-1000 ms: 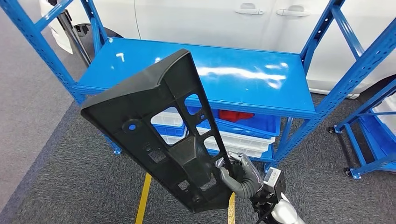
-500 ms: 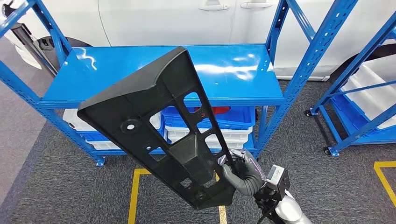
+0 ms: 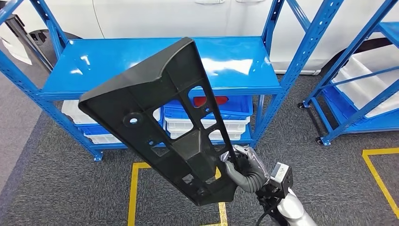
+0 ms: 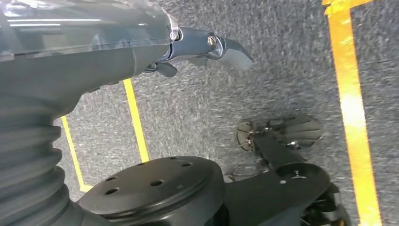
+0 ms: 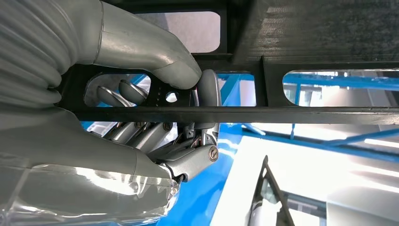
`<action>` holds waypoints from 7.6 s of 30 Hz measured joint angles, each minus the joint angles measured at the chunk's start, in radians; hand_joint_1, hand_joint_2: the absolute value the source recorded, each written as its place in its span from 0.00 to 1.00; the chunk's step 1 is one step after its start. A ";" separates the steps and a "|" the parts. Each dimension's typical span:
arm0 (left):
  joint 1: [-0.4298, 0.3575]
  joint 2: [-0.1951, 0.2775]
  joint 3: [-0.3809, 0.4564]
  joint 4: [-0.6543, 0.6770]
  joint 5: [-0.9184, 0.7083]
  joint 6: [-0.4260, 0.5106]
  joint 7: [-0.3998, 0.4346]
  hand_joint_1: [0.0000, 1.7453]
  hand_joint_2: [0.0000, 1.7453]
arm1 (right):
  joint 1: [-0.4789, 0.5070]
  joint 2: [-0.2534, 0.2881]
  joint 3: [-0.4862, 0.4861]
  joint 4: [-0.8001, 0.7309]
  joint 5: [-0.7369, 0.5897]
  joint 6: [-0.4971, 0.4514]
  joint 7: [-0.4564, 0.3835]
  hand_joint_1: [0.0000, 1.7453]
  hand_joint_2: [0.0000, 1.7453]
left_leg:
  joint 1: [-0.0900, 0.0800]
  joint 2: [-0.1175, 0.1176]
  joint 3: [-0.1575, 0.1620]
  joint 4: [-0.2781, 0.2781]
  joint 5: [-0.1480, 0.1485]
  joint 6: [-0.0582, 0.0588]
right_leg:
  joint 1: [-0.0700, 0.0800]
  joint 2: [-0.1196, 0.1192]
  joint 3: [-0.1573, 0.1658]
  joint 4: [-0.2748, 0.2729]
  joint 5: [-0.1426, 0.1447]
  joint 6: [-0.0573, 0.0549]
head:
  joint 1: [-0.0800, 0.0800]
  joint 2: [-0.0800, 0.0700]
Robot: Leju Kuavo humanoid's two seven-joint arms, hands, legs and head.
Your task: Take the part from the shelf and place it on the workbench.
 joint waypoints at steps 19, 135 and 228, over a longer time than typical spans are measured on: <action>-0.009 -0.005 0.002 0.000 -0.014 -0.001 0.001 0.00 1.00 | 0.001 -0.002 -0.002 -0.010 0.013 -0.023 -0.001 1.00 1.00 | 0.005 -0.023 0.166 0.023 -0.128 -0.042 | 0.016 -0.004 -0.061 -0.177 0.171 -0.042 | 0.000 0.000; 0.001 -0.011 0.017 0.000 -0.031 0.037 0.006 0.00 1.00 | 0.043 0.016 -0.257 -0.267 -0.029 0.025 0.030 1.00 1.00 | 0.011 0.043 0.108 0.023 -0.133 -0.059 | 0.002 -0.021 -0.007 -0.180 0.112 -0.047 | 0.000 0.000; 0.001 -0.031 0.066 0.000 -0.042 0.048 0.032 0.00 1.00 | -0.035 0.091 -0.295 -0.170 -0.055 0.070 0.054 1.00 1.00 | 0.006 -0.004 -0.001 0.262 -0.249 -0.055 | 0.009 0.018 -0.021 -0.185 0.121 -0.052 | 0.000 0.000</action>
